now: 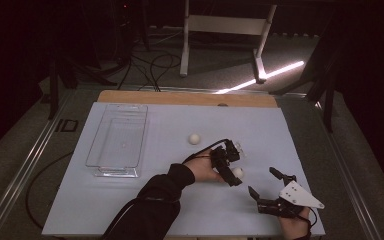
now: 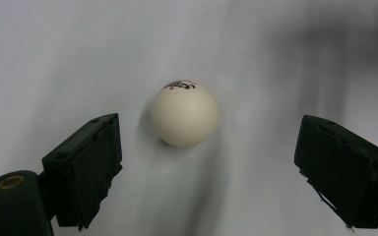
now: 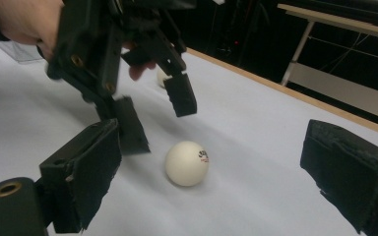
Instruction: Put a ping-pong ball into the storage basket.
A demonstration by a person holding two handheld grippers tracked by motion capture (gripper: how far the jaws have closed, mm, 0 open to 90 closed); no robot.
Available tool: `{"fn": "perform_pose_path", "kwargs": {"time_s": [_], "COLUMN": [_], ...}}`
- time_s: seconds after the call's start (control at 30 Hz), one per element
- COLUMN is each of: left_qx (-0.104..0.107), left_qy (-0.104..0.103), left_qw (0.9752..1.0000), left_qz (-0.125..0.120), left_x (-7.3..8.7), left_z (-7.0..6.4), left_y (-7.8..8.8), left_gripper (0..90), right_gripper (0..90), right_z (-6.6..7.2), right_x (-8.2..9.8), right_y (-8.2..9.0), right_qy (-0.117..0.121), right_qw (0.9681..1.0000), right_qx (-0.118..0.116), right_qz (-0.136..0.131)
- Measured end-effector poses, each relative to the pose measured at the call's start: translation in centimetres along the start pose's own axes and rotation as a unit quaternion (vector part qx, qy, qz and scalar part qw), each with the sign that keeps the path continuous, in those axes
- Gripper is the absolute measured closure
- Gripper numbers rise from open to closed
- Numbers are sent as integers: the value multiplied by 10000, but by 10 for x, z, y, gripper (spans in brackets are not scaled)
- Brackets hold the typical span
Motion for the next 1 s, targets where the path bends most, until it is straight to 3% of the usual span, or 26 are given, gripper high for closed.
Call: {"fn": "perform_pose_path", "kwargs": {"time_s": [0.13,0.37,0.7,1.0], "left_qx": [-93,-106,-407,-396], "left_qy": [-37,102,54,32], "left_qw": [9999,9998,9986,9985], "left_qz": [67,150,341,387], "left_x": [2,5,4,1], "left_z": [3,6,12,12], "left_y": [-7,-19,-33,-38], "left_gripper": [174,244,324,456], "right_gripper": [83,83,83,83], "right_z": [0,1,1,1], "right_x": [1,1,2,2], "right_y": [0,-1,-1,-1], "right_qy": [-16,-25,-52,-62], "right_qw": [10000,10000,10000,9999], "right_qx": [3,-22,-39,-52], "right_qz": [18,31,57,62]}}
Point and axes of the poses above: each handheld gripper's, and its own axes: y roughly backward along the jaws, x roughly out of its underside, z roughly to its left, the point moved 10 cm from there along -y, roughly forward along the jaws, and after that the axes turned 10 degrees about -z, right-handed, at the moved point
